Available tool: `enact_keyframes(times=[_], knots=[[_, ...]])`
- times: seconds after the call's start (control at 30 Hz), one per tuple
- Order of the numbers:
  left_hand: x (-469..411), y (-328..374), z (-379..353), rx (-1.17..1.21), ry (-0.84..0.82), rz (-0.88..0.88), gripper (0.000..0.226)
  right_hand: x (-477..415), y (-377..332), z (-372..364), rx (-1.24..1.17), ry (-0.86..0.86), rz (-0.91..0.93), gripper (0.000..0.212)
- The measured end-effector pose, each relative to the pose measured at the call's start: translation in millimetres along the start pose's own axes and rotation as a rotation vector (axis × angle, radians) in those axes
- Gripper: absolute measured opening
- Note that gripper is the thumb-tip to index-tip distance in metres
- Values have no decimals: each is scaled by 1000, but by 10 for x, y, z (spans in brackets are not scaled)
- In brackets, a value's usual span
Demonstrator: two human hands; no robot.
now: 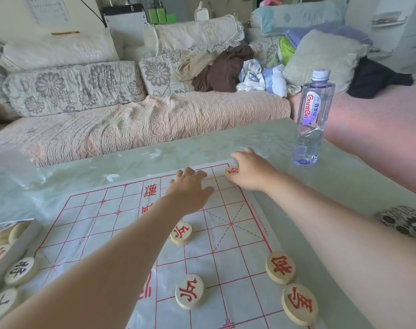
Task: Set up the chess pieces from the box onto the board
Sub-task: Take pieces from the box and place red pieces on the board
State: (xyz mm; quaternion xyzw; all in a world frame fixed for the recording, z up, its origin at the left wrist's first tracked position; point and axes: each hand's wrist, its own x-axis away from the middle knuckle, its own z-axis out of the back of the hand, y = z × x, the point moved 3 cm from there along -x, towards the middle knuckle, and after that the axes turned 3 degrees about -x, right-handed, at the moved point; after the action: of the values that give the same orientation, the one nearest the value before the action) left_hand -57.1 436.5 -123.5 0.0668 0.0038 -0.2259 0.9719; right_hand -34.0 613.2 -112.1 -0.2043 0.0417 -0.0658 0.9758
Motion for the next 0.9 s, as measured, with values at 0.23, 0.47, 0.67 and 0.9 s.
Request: enact_keyframes(times=[0.23,0.47,0.67,0.9], knots=[[519,-386,412,161,146,46,32,292,-810,102,-180,-16,126,40],[1439,-1394,818,216,196,232,25,688,-2109,-268,-325,-129,299,26],[2269,-2392,1024,234,279,433,25,940,-3195,-716,-289,-244,422,24],[2970,-3333,942,92,381,570,24,1057,-4303,-1204,-215,-306,561,24]])
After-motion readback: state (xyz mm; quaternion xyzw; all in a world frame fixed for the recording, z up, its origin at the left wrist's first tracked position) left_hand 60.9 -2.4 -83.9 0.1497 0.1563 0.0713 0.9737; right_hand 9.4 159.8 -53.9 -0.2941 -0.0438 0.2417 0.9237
